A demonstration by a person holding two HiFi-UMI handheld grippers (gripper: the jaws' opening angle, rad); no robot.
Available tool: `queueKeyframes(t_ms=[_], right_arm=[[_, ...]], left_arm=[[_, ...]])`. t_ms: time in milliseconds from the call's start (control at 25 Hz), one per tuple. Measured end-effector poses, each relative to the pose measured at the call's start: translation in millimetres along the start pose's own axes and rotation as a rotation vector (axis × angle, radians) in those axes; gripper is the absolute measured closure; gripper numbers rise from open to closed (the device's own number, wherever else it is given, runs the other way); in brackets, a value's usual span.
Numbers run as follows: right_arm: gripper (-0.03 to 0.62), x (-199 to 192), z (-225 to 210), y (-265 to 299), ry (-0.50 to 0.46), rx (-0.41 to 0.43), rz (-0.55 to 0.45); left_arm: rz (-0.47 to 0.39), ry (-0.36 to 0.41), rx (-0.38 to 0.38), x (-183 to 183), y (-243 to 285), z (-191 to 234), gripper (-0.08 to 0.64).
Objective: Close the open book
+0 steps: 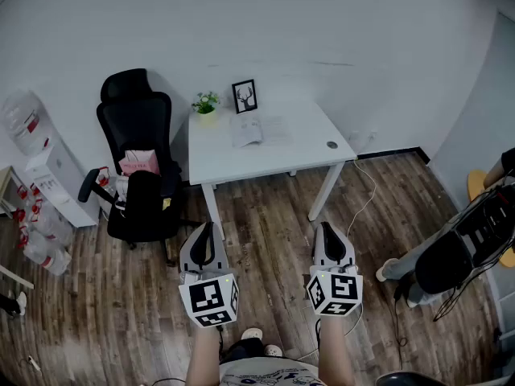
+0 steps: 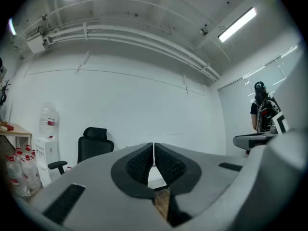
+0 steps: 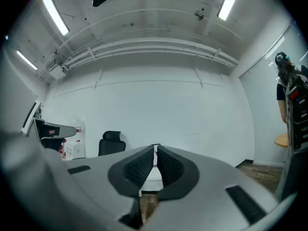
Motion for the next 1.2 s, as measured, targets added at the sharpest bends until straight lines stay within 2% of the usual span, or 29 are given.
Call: queueKeyframes(t_ms=[120,520,840,1200], right_arm=[[0.554,4.5,3.6,-7.3,-0.001,0.002,0.001],[0.554,-5.7,1.8,22.5,0.004,-0.001,0.014],[0.552,-12.8,13.3,54.4,-0.011,-0.003,-0.001],[0.552,-20.2,-2.9,85.5,-0.012,-0.028,0.034]], left_arm=[[0.003,-0.004,-0.002,4.6,-7.4,0.8,0.532],[0.028,-0.008,-0.004,-6.0,22.1,10.6,0.532],[0.034,-0.017,-0.025,-14.0,54.9,31.9,0.532],[0.065,-0.032,-0.03,-23.2,94.2,36.8,0.532]])
Point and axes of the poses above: the fingertips, and each gripper's own axes: y forward along the fingers, z to its left, x out of its top, the point moved 10 cm from there along -y, backward along the fingers, and after that the axes turned 7 degrees about -y, right-handed, at the moved point
